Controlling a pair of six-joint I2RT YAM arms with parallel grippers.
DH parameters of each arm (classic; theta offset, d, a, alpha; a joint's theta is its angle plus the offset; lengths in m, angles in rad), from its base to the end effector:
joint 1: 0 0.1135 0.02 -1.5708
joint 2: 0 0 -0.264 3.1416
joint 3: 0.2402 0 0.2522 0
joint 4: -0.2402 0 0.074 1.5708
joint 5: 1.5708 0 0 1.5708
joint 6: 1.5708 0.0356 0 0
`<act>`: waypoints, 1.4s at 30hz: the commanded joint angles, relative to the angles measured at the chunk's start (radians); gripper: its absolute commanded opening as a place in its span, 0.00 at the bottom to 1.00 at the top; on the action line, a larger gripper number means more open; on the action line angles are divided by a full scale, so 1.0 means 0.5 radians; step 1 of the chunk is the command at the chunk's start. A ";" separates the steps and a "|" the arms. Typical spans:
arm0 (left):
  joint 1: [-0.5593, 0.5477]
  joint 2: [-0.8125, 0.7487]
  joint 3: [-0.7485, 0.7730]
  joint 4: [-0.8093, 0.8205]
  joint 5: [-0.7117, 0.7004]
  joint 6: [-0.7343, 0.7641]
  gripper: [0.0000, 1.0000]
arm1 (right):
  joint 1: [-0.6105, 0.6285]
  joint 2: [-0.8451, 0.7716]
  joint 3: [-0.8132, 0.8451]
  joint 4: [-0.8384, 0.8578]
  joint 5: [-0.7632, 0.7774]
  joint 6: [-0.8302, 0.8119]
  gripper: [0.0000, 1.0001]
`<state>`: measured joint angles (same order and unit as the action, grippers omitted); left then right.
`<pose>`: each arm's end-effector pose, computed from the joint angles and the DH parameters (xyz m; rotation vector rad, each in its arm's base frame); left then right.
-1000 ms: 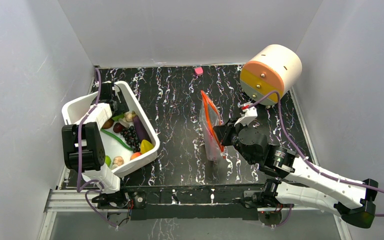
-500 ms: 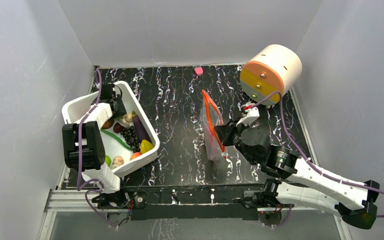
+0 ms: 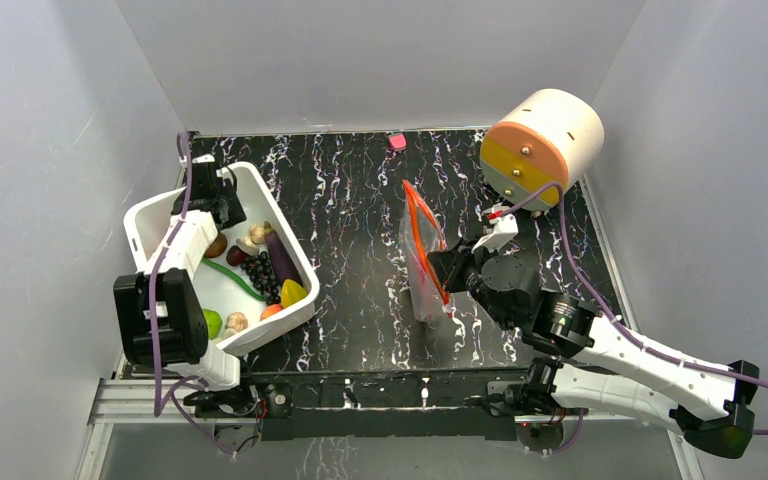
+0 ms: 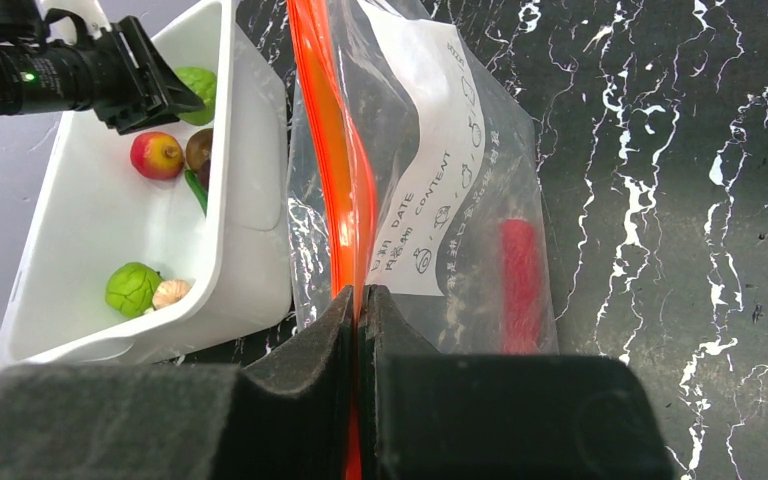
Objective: Place the food in the zip-top bag and seal the zipper
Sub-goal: Pick up the fake fruit from the bin, then place the fake fruit in the zipper food storage bag.
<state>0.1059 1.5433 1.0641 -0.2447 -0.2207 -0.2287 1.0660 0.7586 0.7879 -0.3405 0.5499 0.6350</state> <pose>0.3365 0.0436 0.2457 -0.4914 2.2270 0.1889 0.0989 0.1405 0.3303 -0.0240 1.8884 0.6691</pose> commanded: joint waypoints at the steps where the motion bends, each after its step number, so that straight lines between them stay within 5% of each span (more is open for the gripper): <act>1: 0.012 -0.186 -0.024 -0.088 0.042 -0.045 0.29 | 0.006 -0.009 0.001 0.104 -0.001 0.025 0.00; 12: 0.012 -0.624 -0.038 -0.378 0.394 -0.121 0.26 | 0.004 0.117 0.001 0.125 -0.041 0.056 0.00; 26: -0.003 -1.028 0.175 -0.794 1.172 -0.050 0.22 | 0.006 0.456 0.239 0.178 0.023 -0.214 0.00; 34: -0.131 -1.254 0.036 -0.598 1.956 -0.283 0.20 | 0.006 0.864 0.435 0.354 -0.017 -0.352 0.00; 42: -0.237 -1.350 -0.241 -0.198 2.279 -0.639 0.18 | 0.006 1.064 0.538 0.502 -0.252 -0.327 0.00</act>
<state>0.0151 0.8833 0.9962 -0.4557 0.7975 -0.4328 1.0660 1.2812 0.9924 -0.1905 0.4751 0.4755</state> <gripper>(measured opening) 0.438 0.016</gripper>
